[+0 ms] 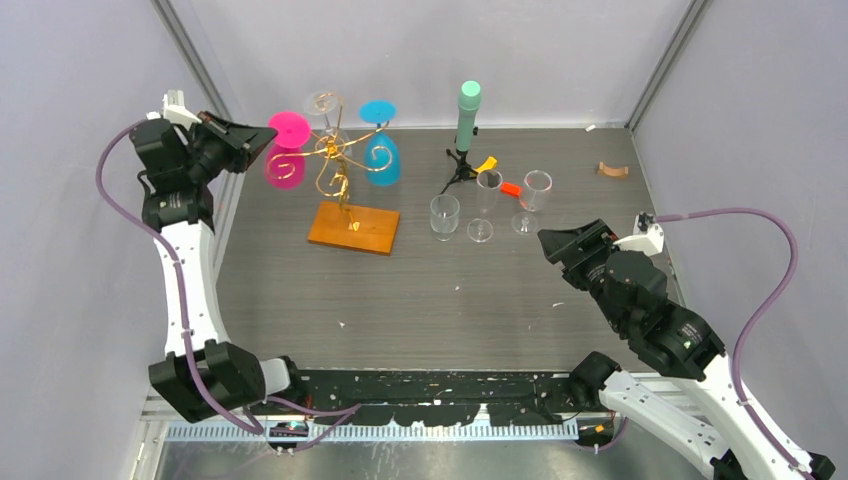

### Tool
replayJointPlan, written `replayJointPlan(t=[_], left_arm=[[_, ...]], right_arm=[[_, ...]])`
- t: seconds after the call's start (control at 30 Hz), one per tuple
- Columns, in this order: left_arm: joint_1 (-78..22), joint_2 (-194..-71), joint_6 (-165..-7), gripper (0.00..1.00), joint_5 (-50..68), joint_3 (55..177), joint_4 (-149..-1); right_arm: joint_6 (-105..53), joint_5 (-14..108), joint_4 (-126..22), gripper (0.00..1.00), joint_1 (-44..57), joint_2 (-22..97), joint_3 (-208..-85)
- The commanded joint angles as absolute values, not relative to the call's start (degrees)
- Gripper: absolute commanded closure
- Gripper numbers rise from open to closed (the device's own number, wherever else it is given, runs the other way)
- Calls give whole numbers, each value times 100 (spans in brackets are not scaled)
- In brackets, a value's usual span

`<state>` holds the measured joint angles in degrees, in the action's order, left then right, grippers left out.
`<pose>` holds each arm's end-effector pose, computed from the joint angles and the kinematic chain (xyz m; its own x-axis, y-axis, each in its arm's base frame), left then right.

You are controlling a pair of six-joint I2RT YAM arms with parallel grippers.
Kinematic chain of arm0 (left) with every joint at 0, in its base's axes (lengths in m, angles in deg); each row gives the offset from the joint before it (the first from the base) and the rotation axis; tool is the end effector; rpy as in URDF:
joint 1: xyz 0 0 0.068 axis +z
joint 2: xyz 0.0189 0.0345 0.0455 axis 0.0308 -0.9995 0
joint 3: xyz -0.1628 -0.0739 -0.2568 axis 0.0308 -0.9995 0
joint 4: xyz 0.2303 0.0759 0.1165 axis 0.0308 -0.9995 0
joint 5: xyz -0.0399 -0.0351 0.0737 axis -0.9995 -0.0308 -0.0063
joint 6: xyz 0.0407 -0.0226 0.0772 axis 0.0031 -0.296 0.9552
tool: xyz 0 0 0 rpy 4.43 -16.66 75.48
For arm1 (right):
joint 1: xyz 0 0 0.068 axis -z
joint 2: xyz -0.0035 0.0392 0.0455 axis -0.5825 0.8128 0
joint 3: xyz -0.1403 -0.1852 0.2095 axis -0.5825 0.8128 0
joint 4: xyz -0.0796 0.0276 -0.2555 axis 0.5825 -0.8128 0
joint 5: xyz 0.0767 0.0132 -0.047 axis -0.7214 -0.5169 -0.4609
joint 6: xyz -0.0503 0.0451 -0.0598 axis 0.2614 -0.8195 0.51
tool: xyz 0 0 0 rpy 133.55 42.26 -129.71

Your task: Take the wine glass off the wine glass rack

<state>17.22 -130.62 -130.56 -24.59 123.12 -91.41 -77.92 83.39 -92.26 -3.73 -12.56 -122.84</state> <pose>0.3113 0.0503 0.4712 -0.3947 -0.7913 -0.4670 0.0947 0.4705 -0.8773 0.1082 0.0390 0.3693 -0.3125 0.7172 -0.6229 0.1116 0.6789 0.7257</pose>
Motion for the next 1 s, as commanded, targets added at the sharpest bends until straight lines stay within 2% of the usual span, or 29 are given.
replayJointPlan(t=[0.0,0.17,0.37,0.63,0.8,0.97], left_arm=[[1722,-12688,-12033,100,-1582,12754,-10450],[1722,-12477,-11481,100,-859,13076,-11106],[1722,-12372,-11100,100,-534,13884,-11650],[1722,-12511,-11174,100,-1767,15503,-11939],[1713,-12497,-12527,100,-3235,15321,-10455],[1645,-12522,-14907,100,-3987,14493,-7439]], right_arm=[[-7790,8395,-8879,30,-366,-1167,-12326],[-7795,8311,-8819,28,-366,-1146,-12316],[-7800,8289,-8794,26,-365,-1213,-12294],[-7733,8161,-8669,25,-366,-1162,-12324],[-7735,8044,-8538,24,-364,-1105,-12311],[-7669,8003,-8446,24,-366,-1036,-12373]])
